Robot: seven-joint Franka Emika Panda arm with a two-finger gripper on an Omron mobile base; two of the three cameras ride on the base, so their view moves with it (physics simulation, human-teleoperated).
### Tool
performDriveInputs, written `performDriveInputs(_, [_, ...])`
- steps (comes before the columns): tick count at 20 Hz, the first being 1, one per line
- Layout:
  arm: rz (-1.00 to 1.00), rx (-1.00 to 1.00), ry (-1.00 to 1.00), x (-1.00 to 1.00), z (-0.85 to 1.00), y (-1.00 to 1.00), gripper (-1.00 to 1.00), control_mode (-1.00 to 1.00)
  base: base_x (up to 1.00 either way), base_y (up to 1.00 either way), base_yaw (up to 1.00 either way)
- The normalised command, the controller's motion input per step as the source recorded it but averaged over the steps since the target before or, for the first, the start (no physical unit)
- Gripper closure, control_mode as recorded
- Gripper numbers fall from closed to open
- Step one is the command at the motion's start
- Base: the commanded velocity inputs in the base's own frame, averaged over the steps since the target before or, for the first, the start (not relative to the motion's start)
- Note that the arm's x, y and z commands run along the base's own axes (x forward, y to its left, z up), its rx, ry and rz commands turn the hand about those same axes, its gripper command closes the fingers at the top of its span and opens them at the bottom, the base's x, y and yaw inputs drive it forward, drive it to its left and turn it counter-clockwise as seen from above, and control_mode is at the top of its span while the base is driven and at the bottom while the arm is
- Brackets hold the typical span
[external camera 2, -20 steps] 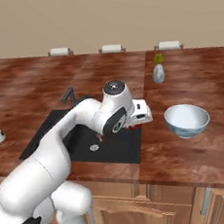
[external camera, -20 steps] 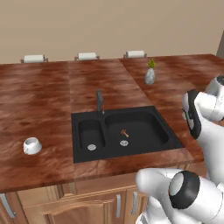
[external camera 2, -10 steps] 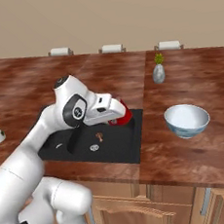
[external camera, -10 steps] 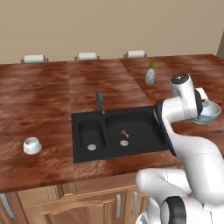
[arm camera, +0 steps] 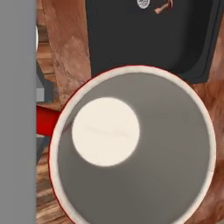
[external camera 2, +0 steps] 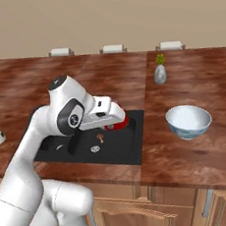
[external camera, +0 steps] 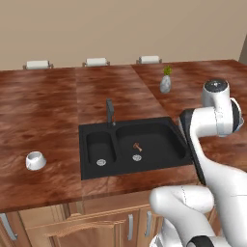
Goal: Clear the mugs and bowl far away from the sink.
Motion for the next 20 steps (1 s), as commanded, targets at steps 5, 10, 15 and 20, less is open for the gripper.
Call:
performDriveInputs(5, [0.12,0.18,0.04,-0.28,0.16,0.16,1.0,-1.0,0.0,0.0,0.0])
performDriveInputs(10, [0.1,0.03,0.05,-0.06,0.25,0.19,1.0,-1.0,0.0,0.0,0.0])
performDriveInputs(15, [0.0,0.0,0.33,0.0,0.17,0.11,1.0,-1.0,0.0,0.0,0.0])
performDriveInputs(20, [0.0,0.01,0.18,0.0,0.03,0.0,1.0,1.0,0.0,-0.01,-0.21])
